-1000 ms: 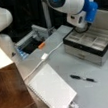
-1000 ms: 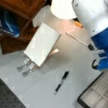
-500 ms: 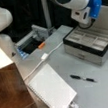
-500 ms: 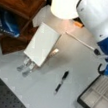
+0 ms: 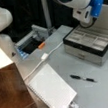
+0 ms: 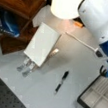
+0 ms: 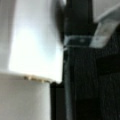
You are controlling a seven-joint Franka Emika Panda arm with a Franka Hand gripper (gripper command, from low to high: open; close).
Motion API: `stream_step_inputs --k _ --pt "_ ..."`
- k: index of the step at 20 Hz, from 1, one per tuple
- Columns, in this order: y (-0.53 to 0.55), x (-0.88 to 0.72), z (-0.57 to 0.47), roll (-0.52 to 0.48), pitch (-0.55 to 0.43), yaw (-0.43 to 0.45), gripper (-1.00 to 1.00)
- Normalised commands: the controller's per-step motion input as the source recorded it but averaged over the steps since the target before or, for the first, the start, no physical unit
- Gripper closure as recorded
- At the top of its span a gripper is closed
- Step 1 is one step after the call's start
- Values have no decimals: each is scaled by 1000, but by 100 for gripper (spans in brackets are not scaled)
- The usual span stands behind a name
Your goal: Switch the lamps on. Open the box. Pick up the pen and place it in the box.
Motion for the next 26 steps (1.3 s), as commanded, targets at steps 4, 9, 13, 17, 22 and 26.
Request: stream_step_inputs --k 4,9,13,17,22,26 --pt "78 545 217 -84 80 44 100" --pt "81 523 199 -78 72 18 100" --pt "22 483 181 -80 61 19 100" --pt "15 456 158 -80 54 25 100" --pt "44 435 110 -82 50 17 -100" --pt "82 402 77 -77 51 3 -100"
